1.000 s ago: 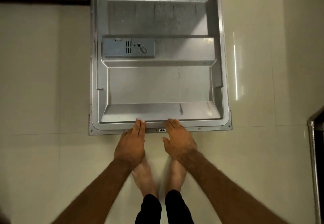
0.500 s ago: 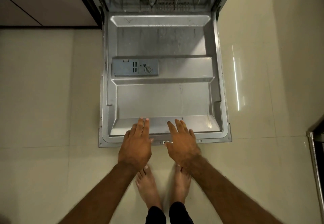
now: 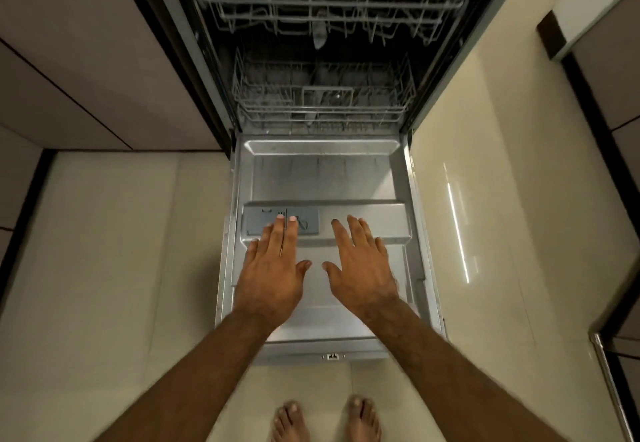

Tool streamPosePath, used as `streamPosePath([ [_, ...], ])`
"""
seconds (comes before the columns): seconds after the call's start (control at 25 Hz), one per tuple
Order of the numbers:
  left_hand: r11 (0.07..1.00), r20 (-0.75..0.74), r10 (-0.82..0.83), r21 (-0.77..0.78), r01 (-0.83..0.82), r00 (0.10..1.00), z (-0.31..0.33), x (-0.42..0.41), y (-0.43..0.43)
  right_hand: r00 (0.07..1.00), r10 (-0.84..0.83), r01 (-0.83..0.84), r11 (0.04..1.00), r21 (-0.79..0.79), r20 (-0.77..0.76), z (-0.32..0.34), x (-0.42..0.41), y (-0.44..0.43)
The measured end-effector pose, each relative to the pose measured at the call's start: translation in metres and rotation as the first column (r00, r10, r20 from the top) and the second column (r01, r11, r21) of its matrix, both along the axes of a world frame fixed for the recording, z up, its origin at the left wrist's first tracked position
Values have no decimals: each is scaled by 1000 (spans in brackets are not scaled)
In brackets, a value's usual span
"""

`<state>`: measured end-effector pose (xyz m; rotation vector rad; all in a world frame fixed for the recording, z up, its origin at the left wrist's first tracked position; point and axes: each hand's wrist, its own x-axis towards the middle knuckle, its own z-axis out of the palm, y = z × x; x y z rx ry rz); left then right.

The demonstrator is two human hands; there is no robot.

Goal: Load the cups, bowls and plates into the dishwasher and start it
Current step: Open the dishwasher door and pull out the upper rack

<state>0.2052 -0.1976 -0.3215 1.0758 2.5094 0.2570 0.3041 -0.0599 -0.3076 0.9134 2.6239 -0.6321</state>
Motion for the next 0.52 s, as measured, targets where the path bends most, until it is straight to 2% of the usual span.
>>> streamPosePath([
  [0.16,997,-48,4,80,0,999,28,-35,18,996,10,-5,998,62,-87,30,-31,19],
  [0.52,991,-195,1,134,26,981,79,-110,81,981,37,4,977,213,-188,87,-107,91],
])
